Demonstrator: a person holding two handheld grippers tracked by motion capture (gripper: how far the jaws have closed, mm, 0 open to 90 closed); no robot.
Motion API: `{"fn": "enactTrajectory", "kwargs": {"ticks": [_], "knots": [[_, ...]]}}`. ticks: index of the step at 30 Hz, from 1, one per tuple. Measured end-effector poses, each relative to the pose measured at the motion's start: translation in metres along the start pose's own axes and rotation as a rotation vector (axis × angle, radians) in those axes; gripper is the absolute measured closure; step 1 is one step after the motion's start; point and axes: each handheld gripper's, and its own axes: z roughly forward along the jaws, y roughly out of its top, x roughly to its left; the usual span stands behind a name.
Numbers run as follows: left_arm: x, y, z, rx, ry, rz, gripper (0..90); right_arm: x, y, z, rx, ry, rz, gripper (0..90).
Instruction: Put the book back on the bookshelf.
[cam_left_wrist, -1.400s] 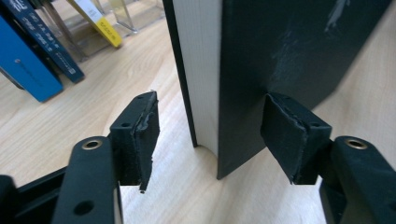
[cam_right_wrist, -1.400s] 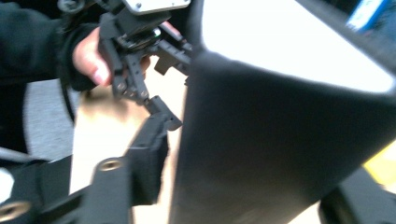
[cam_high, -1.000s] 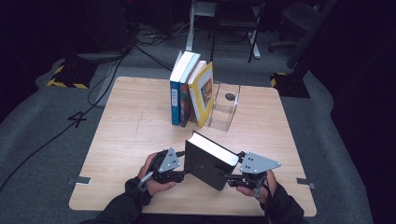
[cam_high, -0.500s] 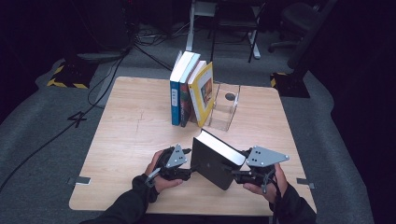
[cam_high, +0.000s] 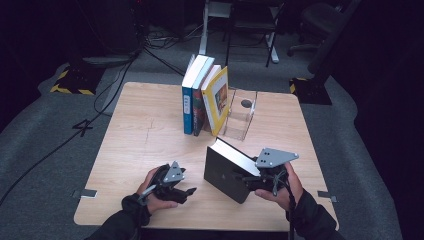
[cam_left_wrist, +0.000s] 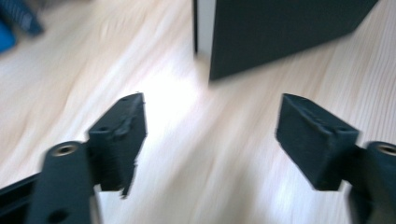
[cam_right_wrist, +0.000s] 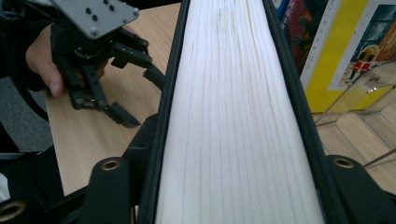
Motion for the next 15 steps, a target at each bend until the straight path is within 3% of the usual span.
{"fn": "enactTrajectory", "kwargs": {"ticks": [3, 6, 12, 15], "knots": [[0.001, -0.017, -0.012, 0.008, 0.0, -0.039, 21.5, -0.002, -0.001, 0.0, -0.011, -0.013, 0.022, 45.2], [-0.005, -0.022, -0.017, 0.01, -0.002, -0.021, 20.1, -0.006, 0.0, 0.001, -0.01, -0.021, 0.042, 45.5], [-0.002, -0.025, -0.013, 0.031, 0.025, -0.029, 20.1, -0.01, 0.0, 0.001, -0.014, -0.013, 0.068, 47.2], [0.0, -0.026, -0.01, 0.036, 0.031, -0.03, 20.3, -0.009, 0.0, -0.001, -0.025, -0.007, 0.058, 50.2]]}}
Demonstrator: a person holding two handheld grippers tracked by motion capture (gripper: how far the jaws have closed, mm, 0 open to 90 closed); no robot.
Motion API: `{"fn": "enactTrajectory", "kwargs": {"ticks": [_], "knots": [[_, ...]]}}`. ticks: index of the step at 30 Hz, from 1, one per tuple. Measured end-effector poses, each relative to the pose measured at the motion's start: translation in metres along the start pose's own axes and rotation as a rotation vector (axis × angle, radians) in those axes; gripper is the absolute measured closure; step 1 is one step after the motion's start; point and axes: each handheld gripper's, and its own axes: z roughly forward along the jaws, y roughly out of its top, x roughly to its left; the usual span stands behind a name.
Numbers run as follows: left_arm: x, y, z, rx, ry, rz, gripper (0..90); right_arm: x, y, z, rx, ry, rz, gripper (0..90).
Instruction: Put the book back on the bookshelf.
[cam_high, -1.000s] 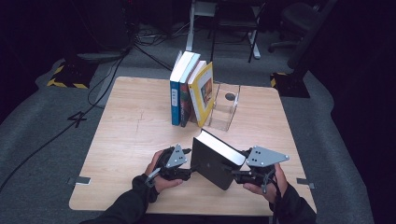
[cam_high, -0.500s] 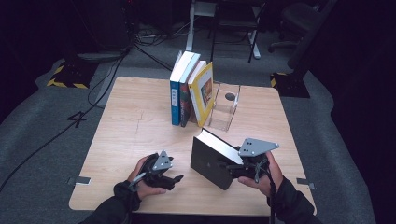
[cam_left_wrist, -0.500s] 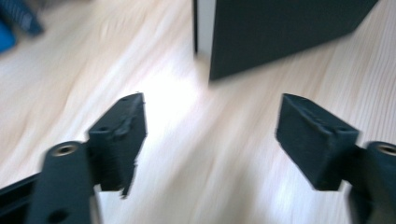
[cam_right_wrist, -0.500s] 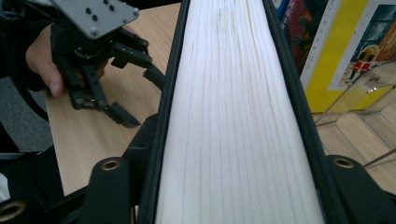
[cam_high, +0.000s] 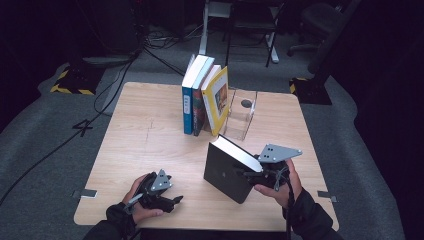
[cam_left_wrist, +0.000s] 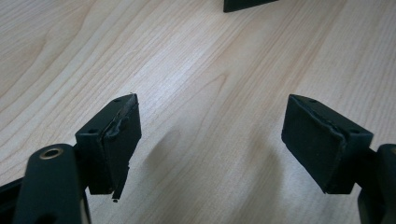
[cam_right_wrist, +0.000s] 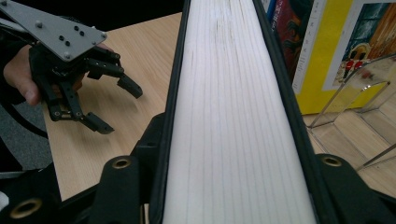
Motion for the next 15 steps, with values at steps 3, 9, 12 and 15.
{"fn": "enactTrajectory", "kwargs": {"ticks": [3, 9, 12, 15], "knots": [[0.002, -0.001, 0.003, 0.008, 0.009, -0.011, 20.3, -0.003, 0.001, 0.0, -0.007, 0.008, 0.014, 51.4], [0.002, -0.002, 0.007, 0.018, 0.058, -0.014, 19.8, -0.012, 0.005, 0.0, -0.001, 0.025, 0.037, 52.4], [0.002, -0.003, 0.008, 0.01, 0.056, -0.03, 20.5, -0.015, 0.011, 0.001, 0.011, 0.021, 0.034, 52.7], [0.004, -0.003, 0.008, 0.013, 0.05, -0.044, 19.6, -0.016, 0.015, 0.001, 0.016, 0.008, 0.031, 52.9]]}}
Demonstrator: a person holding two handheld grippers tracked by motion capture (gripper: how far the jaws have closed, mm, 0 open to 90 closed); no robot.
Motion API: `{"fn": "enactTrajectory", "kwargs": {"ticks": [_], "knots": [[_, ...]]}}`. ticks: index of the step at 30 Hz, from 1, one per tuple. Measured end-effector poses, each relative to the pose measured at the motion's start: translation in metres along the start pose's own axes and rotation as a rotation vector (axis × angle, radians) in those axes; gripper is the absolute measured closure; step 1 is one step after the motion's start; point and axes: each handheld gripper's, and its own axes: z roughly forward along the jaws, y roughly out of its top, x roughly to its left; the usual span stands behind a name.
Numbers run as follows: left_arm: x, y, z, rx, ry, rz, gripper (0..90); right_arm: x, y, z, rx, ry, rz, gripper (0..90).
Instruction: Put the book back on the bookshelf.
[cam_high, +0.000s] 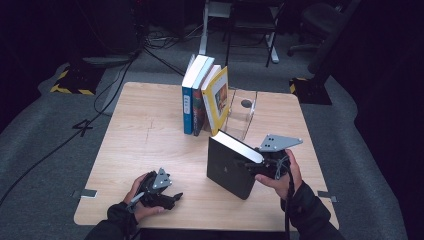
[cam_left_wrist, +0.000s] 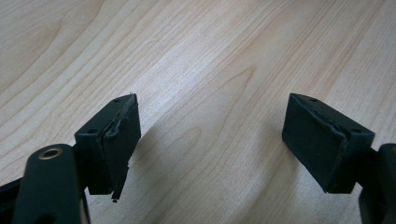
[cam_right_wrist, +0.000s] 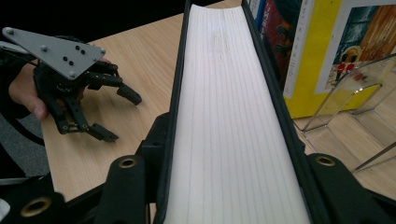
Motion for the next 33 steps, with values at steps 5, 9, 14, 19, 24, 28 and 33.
{"fn": "enactTrajectory", "kwargs": {"ticks": [5, 9, 14, 19, 24, 28, 33], "knots": [[0.001, 0.0, 0.0, 0.004, -0.001, -0.003, 17.5, -0.003, 0.005, 0.0, 0.014, -0.013, -0.011, 53.0], [0.002, 0.0, 0.001, 0.005, -0.007, -0.01, 17.1, -0.008, 0.011, 0.0, 0.028, -0.023, -0.012, 53.1], [0.003, 0.0, 0.0, 0.008, -0.012, -0.01, 17.1, -0.02, 0.018, -0.003, 0.037, -0.061, 0.006, 53.2], [0.003, 0.0, 0.0, 0.009, -0.011, -0.009, 17.1, -0.032, 0.024, -0.007, 0.036, -0.113, 0.019, 53.2], [0.004, 0.0, 0.0, 0.009, -0.011, -0.02, 16.4, -0.044, 0.031, -0.014, 0.022, -0.172, 0.046, 53.2], [0.004, 0.0, 0.0, 0.014, -0.007, -0.023, 16.0, -0.056, 0.038, -0.02, -0.003, -0.227, 0.074, 53.2], [0.004, 0.0, 0.0, 0.016, -0.01, -0.027, 16.0, -0.071, 0.046, -0.019, -0.019, -0.287, 0.103, 53.2]]}}
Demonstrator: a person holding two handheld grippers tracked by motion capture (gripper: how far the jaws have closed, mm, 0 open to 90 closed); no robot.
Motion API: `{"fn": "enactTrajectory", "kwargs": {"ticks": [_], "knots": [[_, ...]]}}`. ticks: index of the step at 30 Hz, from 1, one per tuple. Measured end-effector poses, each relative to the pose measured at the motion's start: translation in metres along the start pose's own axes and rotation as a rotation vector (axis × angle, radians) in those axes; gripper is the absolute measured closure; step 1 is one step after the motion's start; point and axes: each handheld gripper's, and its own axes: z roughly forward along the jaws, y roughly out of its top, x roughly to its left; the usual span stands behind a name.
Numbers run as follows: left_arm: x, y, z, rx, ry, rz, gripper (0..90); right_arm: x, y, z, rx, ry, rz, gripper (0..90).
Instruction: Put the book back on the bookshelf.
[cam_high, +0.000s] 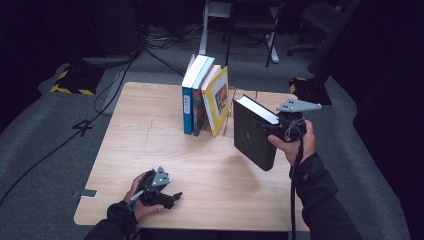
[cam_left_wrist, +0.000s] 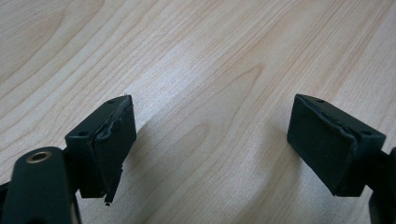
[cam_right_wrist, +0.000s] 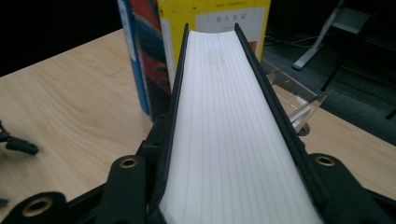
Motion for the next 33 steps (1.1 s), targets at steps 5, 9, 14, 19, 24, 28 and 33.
{"fn": "enactTrajectory", "kwargs": {"ticks": [5, 9, 14, 19, 24, 28, 33], "knots": [[0.0, 0.0, 0.0, 0.0, 0.0, 0.001, 16.1, -0.007, 0.008, 0.012, -0.007, -0.004, 0.027, 53.2], [0.0, 0.0, 0.0, -0.001, -0.001, 0.001, 16.1, -0.009, 0.015, 0.026, -0.011, -0.009, 0.049, 53.2], [0.0, 0.0, 0.0, -0.003, -0.002, 0.005, 16.3, -0.013, 0.019, 0.043, -0.009, -0.06, 0.083, 53.2], [0.0, 0.0, 0.0, 0.0, -0.006, 0.005, 16.3, -0.017, 0.024, 0.057, -0.013, -0.113, 0.102, 53.1], [0.0, 0.001, 0.001, -0.001, -0.015, 0.006, 16.3, -0.025, 0.027, 0.068, -0.029, -0.14, 0.142, 52.9], [-0.001, 0.002, 0.002, 0.001, -0.018, 0.014, 16.3, -0.026, 0.031, 0.072, -0.038, -0.16, 0.141, 52.8], [-0.001, 0.001, 0.002, 0.0, -0.018, 0.016, 16.5, -0.03, 0.038, 0.079, -0.039, -0.195, 0.148, 52.9]]}}
